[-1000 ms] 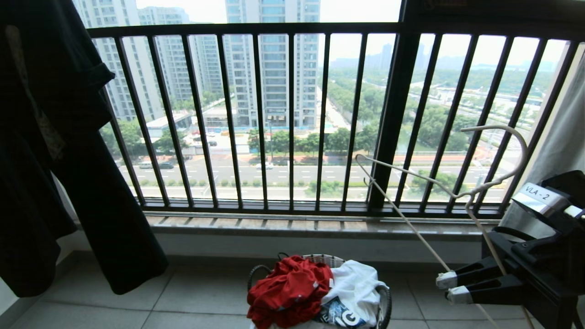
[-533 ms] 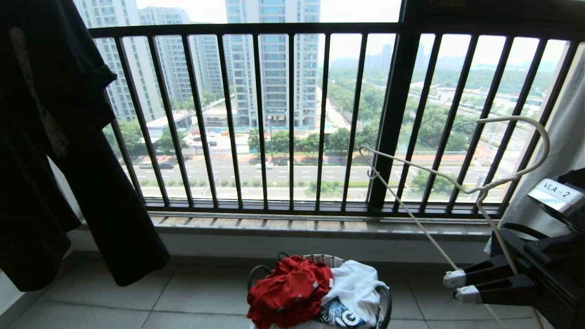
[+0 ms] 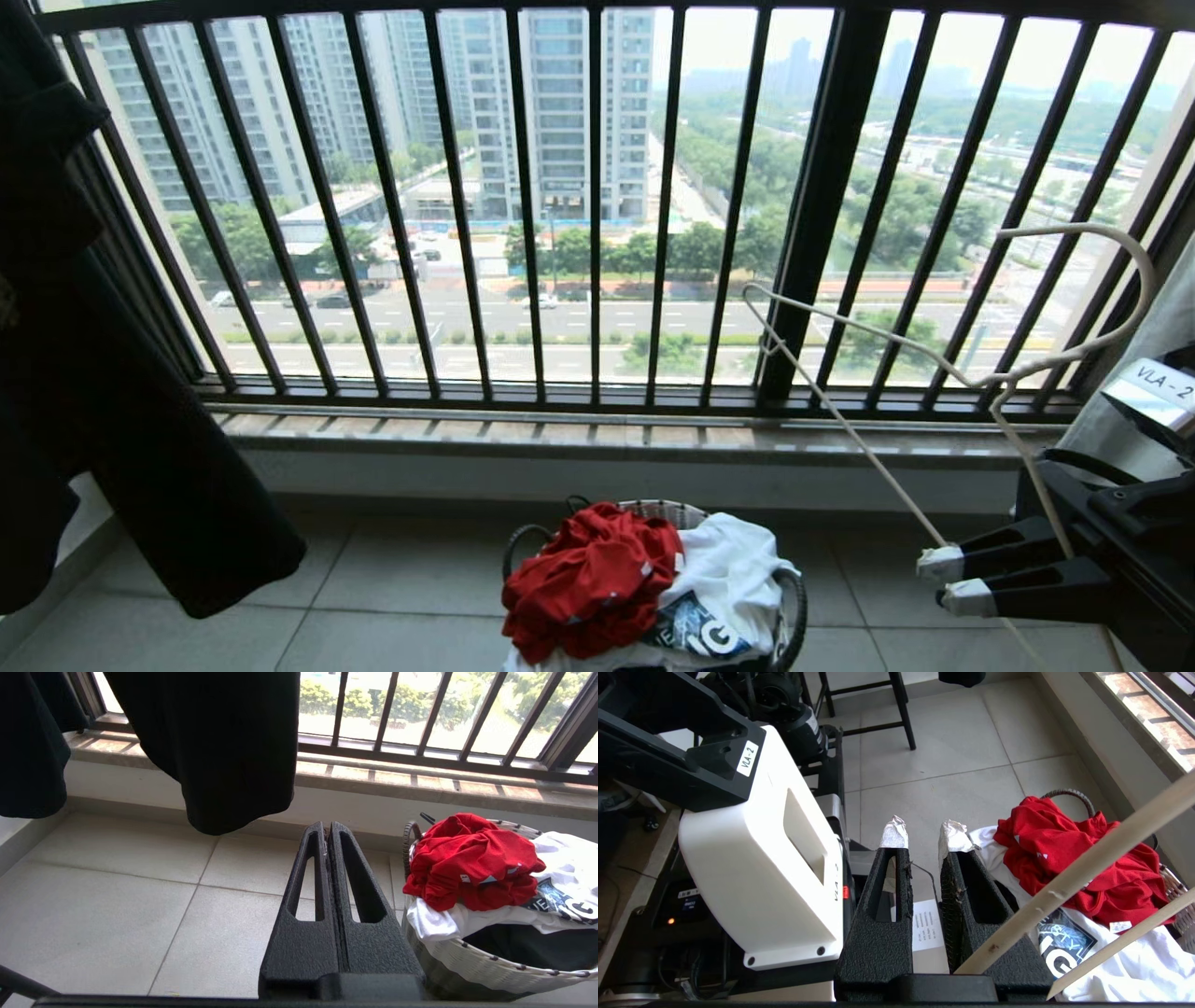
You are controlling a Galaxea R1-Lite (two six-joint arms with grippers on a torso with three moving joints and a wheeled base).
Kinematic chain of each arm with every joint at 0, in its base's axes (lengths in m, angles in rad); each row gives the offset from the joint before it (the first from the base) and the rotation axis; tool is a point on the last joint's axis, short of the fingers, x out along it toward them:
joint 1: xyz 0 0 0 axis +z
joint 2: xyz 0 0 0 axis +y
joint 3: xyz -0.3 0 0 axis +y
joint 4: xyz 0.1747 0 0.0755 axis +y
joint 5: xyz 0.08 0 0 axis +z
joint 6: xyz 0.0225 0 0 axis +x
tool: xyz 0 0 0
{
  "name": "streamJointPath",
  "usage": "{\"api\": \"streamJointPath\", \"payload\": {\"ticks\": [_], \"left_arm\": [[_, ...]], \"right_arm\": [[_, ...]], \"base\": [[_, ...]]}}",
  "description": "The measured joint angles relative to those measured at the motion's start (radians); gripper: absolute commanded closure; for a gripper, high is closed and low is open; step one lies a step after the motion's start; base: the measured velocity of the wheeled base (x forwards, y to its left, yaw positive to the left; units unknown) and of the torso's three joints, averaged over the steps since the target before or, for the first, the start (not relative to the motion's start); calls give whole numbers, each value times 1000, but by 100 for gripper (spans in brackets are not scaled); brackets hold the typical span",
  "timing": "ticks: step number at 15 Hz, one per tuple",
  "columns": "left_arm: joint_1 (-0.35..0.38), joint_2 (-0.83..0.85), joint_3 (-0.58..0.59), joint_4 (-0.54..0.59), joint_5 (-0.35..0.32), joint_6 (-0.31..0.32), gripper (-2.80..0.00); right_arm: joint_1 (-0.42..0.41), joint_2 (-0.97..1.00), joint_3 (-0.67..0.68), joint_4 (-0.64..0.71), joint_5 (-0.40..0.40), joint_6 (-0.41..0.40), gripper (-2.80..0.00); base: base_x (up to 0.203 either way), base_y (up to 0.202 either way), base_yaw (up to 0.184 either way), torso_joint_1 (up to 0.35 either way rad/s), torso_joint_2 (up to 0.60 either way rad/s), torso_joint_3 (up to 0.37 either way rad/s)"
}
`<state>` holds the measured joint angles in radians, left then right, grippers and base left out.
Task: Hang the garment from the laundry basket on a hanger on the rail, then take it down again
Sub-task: Pick up clothes from the basket
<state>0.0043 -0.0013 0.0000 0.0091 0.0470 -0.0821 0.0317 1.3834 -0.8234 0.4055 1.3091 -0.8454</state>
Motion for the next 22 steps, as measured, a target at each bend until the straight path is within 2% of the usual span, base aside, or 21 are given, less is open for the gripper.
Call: {"api": "streamJointPath", "payload": {"ticks": [22], "left_arm": [[0, 0, 0, 0, 0, 2, 0]], "right_arm": [[-11, -68, 11, 1, 6, -5, 0]], "base": [[0, 0, 0, 2, 4, -198]]}}
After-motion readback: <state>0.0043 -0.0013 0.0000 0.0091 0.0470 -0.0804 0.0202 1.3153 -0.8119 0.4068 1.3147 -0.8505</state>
